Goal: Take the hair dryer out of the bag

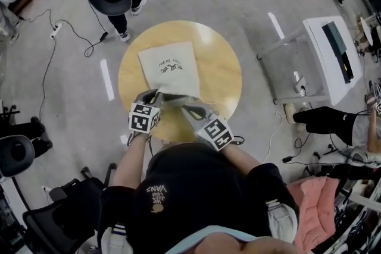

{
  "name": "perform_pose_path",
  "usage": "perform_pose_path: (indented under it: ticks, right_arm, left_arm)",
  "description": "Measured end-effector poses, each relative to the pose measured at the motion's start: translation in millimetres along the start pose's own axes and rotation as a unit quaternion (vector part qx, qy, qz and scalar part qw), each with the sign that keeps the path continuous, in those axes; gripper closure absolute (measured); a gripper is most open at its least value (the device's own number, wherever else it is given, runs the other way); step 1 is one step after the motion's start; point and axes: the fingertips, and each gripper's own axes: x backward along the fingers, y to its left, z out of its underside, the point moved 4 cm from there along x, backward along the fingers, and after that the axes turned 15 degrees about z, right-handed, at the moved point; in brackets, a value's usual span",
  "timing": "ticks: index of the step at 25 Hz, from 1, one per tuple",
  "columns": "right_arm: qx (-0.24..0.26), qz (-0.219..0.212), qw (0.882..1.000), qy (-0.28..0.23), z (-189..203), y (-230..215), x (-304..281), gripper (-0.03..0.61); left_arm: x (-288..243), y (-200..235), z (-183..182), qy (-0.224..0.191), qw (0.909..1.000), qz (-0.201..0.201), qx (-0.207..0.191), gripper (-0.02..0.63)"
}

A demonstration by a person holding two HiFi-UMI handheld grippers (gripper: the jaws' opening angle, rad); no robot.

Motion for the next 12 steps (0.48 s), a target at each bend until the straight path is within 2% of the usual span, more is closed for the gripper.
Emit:
perform_pose_path:
  ticks: [4, 12]
  right_arm:
    - [0.023, -0.007, 1.0, 0.019, 9, -1, -13, 0.58]
    - [0.061, -0.062, 0.994, 0.058, 23, 3, -39, 0.58]
  left_arm:
    - [-1, 0, -2, 0.0, 1.0, 0.0, 0.007, 0.571]
    - [-2, 1, -6, 0.006, 0.9998, 0.002, 0.017, 0.571]
